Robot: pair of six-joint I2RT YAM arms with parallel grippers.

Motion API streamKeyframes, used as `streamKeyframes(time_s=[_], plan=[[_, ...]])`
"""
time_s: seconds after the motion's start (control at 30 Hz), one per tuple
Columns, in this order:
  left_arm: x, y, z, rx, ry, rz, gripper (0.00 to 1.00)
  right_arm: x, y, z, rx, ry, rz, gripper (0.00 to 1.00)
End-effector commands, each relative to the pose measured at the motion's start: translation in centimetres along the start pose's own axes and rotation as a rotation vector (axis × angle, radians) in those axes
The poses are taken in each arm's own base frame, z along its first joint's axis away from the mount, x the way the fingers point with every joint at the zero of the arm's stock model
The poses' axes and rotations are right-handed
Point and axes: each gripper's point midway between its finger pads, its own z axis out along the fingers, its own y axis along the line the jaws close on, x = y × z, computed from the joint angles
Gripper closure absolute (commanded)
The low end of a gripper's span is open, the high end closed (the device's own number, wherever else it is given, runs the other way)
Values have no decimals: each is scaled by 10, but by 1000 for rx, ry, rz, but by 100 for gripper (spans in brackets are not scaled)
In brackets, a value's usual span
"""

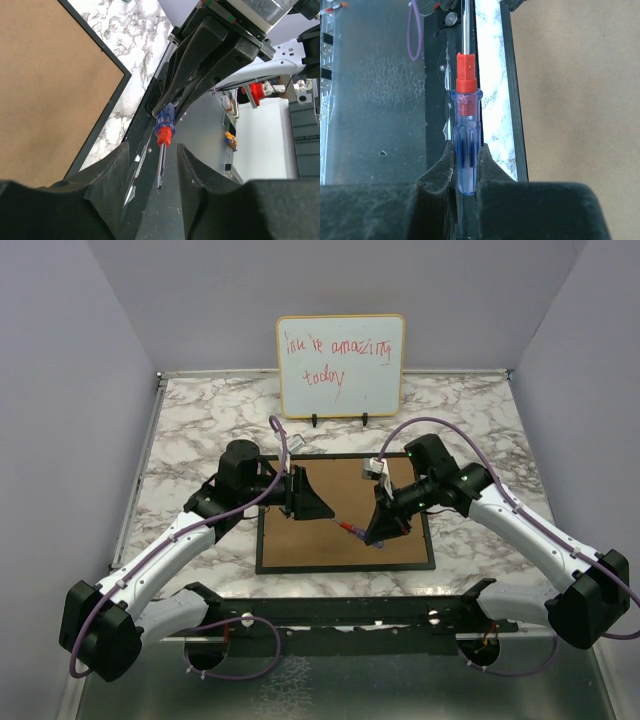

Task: Take the photo out of the frame
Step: Pick up the screwdriver from the center of the board.

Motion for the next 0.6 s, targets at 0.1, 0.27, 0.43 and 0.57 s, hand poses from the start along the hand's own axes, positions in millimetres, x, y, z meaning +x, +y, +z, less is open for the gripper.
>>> streamKeyframes(time_s=[0.1, 0.27, 0.43, 0.57], plan=[[-5, -6, -3, -10, -14, 41, 59, -5, 3, -2, 7, -6, -4, 99], [-9, -14, -5, 7, -19, 64, 74, -6, 1, -3, 22, 5, 20, 99], [-7, -12, -4, -1, -11, 61, 87, -6, 2, -2, 19, -2, 22, 99], [-7, -12, -3, -1, -9, 64, 100, -9, -6, -4, 65, 5, 36, 93]])
